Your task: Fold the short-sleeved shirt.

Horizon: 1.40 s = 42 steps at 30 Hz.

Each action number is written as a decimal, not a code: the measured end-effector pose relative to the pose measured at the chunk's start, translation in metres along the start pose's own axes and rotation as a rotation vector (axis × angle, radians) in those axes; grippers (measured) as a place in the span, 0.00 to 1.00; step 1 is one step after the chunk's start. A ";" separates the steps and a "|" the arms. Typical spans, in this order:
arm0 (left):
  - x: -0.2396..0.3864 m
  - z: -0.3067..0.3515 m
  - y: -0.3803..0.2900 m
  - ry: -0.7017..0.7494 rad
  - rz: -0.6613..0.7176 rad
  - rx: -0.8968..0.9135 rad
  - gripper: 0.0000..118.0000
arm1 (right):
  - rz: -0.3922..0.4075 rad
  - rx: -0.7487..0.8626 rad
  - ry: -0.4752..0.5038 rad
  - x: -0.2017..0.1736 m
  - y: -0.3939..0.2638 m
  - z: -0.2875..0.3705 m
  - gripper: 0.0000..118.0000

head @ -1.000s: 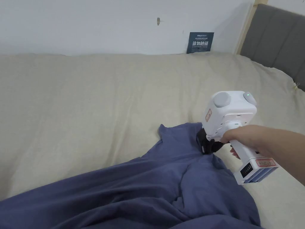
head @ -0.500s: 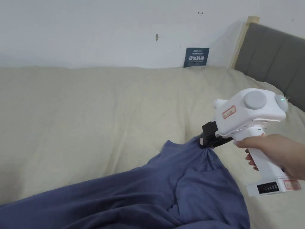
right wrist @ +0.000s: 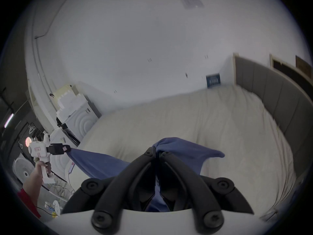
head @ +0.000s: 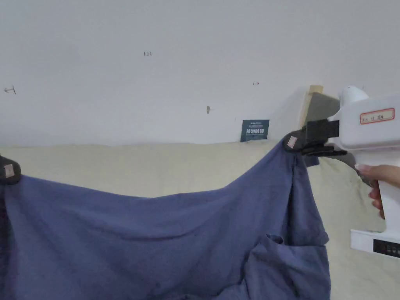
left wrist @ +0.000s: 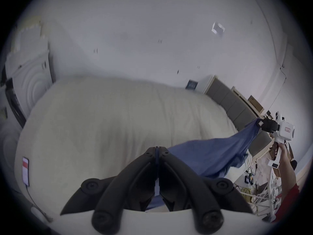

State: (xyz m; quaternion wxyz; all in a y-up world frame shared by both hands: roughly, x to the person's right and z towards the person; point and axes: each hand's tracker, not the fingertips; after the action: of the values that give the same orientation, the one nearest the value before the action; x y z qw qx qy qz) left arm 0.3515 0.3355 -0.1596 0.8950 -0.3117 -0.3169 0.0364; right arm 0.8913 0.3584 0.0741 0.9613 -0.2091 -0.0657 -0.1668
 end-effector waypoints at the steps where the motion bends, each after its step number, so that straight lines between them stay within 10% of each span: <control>1: 0.003 0.008 0.012 -0.002 0.000 0.031 0.01 | 0.020 0.020 -0.001 -0.004 0.008 0.003 0.04; 11: 0.014 0.039 0.148 0.129 -0.034 0.198 0.01 | 0.122 0.221 -0.023 -0.086 0.140 0.028 0.04; 29: -0.011 -0.083 0.302 0.188 -0.001 0.415 0.01 | 0.319 0.371 -0.311 -0.128 0.316 -0.142 0.04; 42: -0.036 -0.186 0.247 0.200 -0.055 0.346 0.01 | 0.414 0.371 -0.371 -0.087 0.240 -0.236 0.04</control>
State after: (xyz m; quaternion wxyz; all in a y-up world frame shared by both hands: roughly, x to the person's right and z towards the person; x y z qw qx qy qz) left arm 0.4656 0.4250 -0.4355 0.9629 -0.1464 -0.2239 0.0346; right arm 0.9069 0.4896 -0.2475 0.9681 -0.0661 -0.2252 0.0877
